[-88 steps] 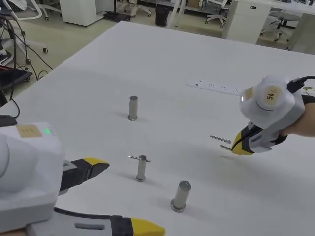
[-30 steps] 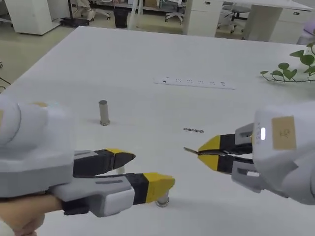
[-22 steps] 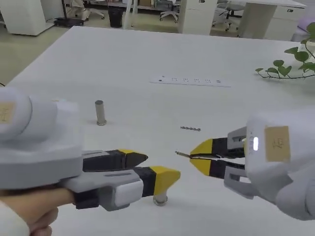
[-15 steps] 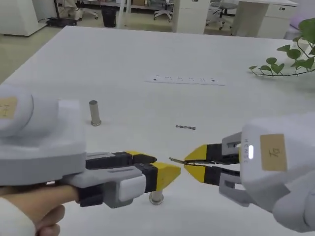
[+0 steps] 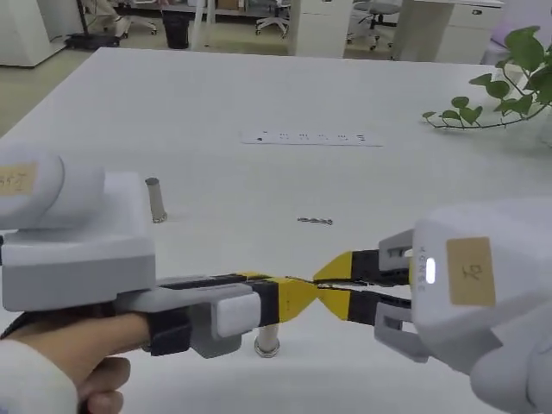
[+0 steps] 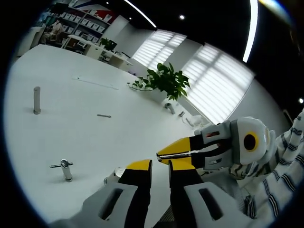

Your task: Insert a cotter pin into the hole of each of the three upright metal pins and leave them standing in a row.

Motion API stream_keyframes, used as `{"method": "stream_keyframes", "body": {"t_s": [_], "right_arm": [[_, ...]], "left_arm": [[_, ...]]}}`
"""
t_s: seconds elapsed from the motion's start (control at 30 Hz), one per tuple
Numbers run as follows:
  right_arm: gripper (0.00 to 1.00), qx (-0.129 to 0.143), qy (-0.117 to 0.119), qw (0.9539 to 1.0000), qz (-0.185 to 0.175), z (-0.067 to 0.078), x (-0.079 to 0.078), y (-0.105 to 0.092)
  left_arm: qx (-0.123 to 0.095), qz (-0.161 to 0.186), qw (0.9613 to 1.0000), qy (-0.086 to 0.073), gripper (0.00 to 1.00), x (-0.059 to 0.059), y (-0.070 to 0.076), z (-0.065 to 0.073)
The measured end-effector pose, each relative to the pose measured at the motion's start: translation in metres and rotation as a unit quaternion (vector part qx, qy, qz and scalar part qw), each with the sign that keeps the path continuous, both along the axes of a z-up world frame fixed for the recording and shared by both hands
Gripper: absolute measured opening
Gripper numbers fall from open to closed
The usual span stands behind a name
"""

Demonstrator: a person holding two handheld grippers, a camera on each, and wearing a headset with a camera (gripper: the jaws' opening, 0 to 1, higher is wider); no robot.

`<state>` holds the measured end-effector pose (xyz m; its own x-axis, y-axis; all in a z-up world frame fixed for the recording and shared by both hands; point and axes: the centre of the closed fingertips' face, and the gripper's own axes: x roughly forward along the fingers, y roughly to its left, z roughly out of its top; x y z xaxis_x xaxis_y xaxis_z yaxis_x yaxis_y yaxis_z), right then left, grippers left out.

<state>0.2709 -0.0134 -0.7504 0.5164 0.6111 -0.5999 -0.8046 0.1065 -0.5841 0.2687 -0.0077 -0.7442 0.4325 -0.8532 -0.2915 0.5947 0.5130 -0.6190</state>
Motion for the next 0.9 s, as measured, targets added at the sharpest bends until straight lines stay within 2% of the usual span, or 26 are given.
{"method": "stream_keyframes", "body": {"t_s": [0.2, 0.37, 0.43, 0.6, 0.77, 0.83, 0.9], "right_arm": [[0.02, 0.000, 0.001, 1.0000, 0.004, -0.0010, 0.0003, 0.0015], [0.02, 0.003, 0.001, 1.0000, 0.004, -0.0002, 0.0011, 0.0021], [0.02, 0.004, 0.001, 1.0000, 0.004, 0.0003, 0.0013, 0.0022], [0.02, 0.002, 0.000, 1.0000, 0.004, -0.0001, 0.0006, 0.0018], [0.02, 0.002, -0.004, 1.0000, 0.005, 0.0012, -0.0005, 0.0016], [0.02, 0.003, -0.006, 1.0000, 0.005, 0.0024, -0.0007, 0.0018], [0.02, 0.005, -0.006, 1.0000, 0.006, 0.0033, -0.0009, 0.0022]], "left_arm": [[-0.007, 0.001, 0.9999, 0.009, 0.06, 0.0013, -0.0003, 0.0005], [-0.004, 0.010, 0.9999, 0.002, 0.02, 0.0045, 0.0016, 0.0011], [-0.009, 0.013, 0.9998, 0.008, 0.02, 0.0046, 0.0018, 0.0016], [-0.008, 0.012, 0.9999, 0.008, 0.02, 0.0039, 0.0014, 0.0010], [-0.014, 0.019, 0.9996, 0.016, 0.01, 0.0034, 0.0019, 0.0018], [-0.020, 0.025, 0.9990, 0.029, 0.01, 0.0034, 0.0027, 0.0028], [-0.019, 0.028, 0.9988, 0.036, 0.00, 0.0032, 0.0038, 0.0026]]}}
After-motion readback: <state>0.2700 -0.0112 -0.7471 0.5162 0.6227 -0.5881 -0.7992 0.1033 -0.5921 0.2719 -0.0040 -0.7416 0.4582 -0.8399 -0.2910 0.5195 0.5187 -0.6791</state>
